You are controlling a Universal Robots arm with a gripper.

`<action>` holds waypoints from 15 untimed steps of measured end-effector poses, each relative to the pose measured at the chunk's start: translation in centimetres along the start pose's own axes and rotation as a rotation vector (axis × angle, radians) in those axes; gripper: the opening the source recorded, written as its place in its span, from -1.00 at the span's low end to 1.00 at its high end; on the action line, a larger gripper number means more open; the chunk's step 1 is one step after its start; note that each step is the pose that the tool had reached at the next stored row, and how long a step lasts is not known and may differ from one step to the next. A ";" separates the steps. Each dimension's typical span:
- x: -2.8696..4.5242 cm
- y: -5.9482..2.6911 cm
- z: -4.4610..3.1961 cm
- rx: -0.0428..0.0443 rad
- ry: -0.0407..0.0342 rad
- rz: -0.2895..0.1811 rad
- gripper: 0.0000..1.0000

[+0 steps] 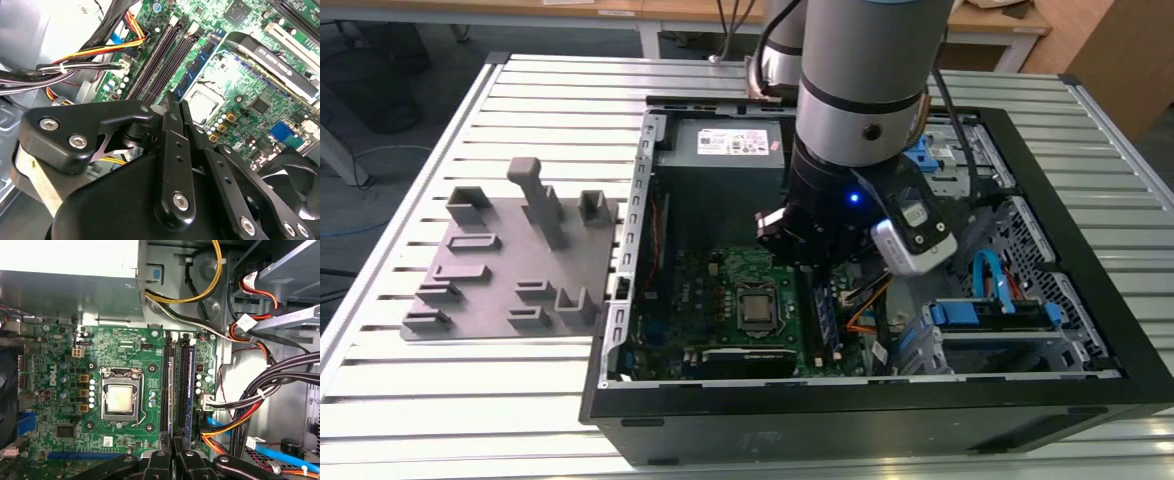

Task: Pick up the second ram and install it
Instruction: 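Insert the second ram into the second slot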

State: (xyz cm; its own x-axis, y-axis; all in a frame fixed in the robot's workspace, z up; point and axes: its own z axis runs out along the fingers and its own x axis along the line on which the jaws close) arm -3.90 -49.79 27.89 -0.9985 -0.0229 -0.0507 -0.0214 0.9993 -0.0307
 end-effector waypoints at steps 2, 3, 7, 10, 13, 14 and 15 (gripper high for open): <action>0.00 0.00 0.00 0.0008 0.0003 0.010 -0.73; 0.00 0.00 0.00 0.0013 0.0005 0.015 -0.73; 0.00 0.00 0.00 0.0033 0.0011 0.033 -0.73; 0.00 0.00 0.00 0.0048 0.0015 0.047 -0.73; 0.00 0.00 0.00 0.0062 0.0019 0.061 -0.73; 0.00 0.00 0.00 0.0068 0.0021 0.065 -0.73; 0.00 0.00 0.00 0.0073 0.0022 0.070 -0.73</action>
State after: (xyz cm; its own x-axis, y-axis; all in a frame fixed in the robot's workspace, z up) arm -3.90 -49.79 27.89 -0.9976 0.0469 -0.0508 0.0487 0.9982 -0.0345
